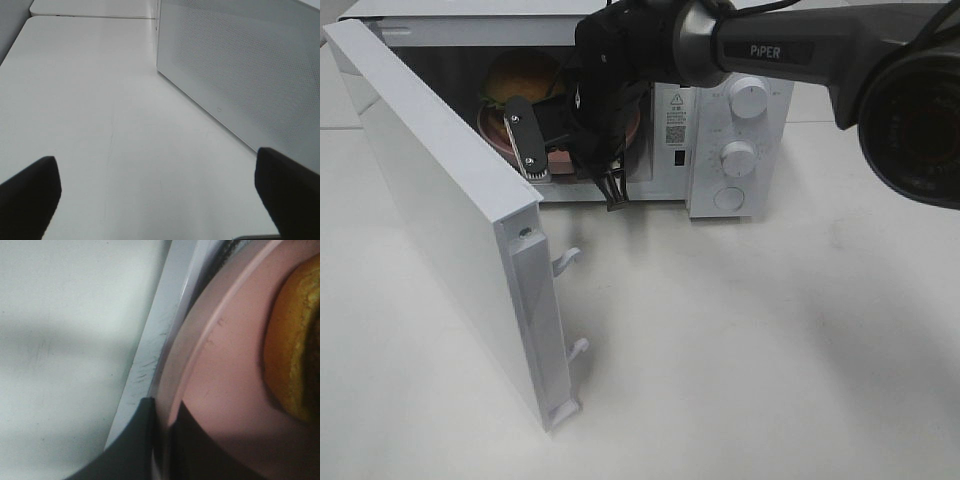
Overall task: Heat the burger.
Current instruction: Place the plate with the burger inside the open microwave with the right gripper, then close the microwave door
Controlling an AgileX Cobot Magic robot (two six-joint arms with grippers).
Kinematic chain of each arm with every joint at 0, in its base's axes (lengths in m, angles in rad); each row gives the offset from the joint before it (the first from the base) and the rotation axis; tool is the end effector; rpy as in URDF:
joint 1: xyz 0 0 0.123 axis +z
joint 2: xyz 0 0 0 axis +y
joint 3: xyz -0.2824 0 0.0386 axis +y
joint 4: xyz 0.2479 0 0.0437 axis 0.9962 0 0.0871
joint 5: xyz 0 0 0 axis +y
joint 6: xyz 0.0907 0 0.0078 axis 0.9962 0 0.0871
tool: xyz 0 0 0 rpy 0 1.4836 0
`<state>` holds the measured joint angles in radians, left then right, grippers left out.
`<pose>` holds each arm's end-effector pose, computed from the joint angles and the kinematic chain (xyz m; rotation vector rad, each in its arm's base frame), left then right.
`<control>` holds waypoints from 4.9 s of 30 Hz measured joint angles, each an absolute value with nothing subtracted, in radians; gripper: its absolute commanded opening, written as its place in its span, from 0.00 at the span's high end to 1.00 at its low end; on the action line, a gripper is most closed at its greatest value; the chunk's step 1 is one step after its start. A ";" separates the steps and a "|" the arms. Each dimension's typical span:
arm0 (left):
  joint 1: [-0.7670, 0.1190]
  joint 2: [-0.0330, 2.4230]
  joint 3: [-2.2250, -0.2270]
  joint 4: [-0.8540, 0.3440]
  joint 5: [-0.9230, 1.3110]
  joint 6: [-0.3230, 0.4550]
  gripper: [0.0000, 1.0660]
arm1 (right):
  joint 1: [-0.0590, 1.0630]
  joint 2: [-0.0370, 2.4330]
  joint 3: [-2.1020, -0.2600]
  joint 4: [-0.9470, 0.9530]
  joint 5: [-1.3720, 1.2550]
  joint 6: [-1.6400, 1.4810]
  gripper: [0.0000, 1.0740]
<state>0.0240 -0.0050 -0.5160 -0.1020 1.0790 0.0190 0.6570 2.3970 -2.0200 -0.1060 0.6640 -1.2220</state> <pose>-0.0083 -0.0084 0.2804 0.0020 2.0387 -0.0950 0.4257 0.3209 0.1613 -2.1077 1.4418 -0.3395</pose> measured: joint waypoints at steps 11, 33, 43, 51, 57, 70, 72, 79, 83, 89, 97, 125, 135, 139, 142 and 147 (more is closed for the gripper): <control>0.024 -0.005 -0.516 -0.102 1.079 0.019 0.08 | 0.657 2.409 -2.024 -0.085 0.647 -1.272 0.92; 0.024 -0.005 -0.516 -0.102 1.079 0.019 0.08 | 0.657 2.297 -1.861 -0.030 0.559 -1.272 0.42; 0.024 -0.005 -0.516 -0.102 1.079 0.019 0.08 | 0.657 2.170 -1.637 -0.029 0.405 -1.270 0.28; 0.024 -0.005 -0.516 -0.102 1.079 0.019 0.08 | 0.648 2.089 -1.545 -0.041 0.380 -1.264 0.29; 0.024 -0.005 -0.516 -0.102 1.079 0.019 0.08 | 0.624 2.039 -1.488 -0.055 0.380 -1.264 0.29; 0.024 -0.005 -0.516 -0.102 1.079 0.019 0.08 | 0.608 1.854 -1.263 -0.056 0.342 -1.219 0.29; 0.024 -0.005 -0.516 -0.102 1.079 0.019 0.08 | 0.605 1.843 -1.252 -0.056 0.335 -1.204 0.29; 0.024 -0.005 -0.516 -0.102 1.079 0.019 0.08 | 0.579 1.754 -1.159 -0.057 0.327 -1.125 0.29; 0.024 -0.005 -0.516 -0.102 1.079 0.019 0.08 | 0.566 1.703 -1.105 -0.057 0.327 -1.088 0.29; 0.024 -0.005 -0.516 -0.102 1.079 0.019 0.08 | 0.564 1.610 -1.012 -0.057 0.328 -1.012 0.29; 0.024 -0.005 -0.516 -0.102 1.079 0.019 0.08 | 0.564 1.529 -0.933 -0.057 0.329 -0.894 0.29; 0.024 -0.005 -0.516 -0.102 1.079 0.019 0.08 | 0.564 1.159 -0.776 -0.057 0.552 -0.257 0.29; 0.024 -0.005 -0.516 -0.102 1.079 0.019 0.08 | 0.564 0.938 -0.764 -0.063 0.784 -0.116 0.29; 0.024 -0.005 -0.516 -0.102 1.079 0.019 0.08 | 0.564 0.872 -0.764 -0.079 0.843 -0.090 0.29; 0.024 -0.005 -0.516 -0.102 1.079 0.019 0.08 | 0.564 0.790 -0.764 -0.094 0.898 -0.068 0.29; 0.024 -0.005 -0.516 -0.102 1.079 0.019 0.08 | 0.564 0.615 -0.764 -0.109 1.027 -0.049 0.29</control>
<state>0.0240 -0.0050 -0.5160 -0.1020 1.0790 0.0190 0.5640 0.6150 -0.7640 -0.1090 1.0270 -0.0490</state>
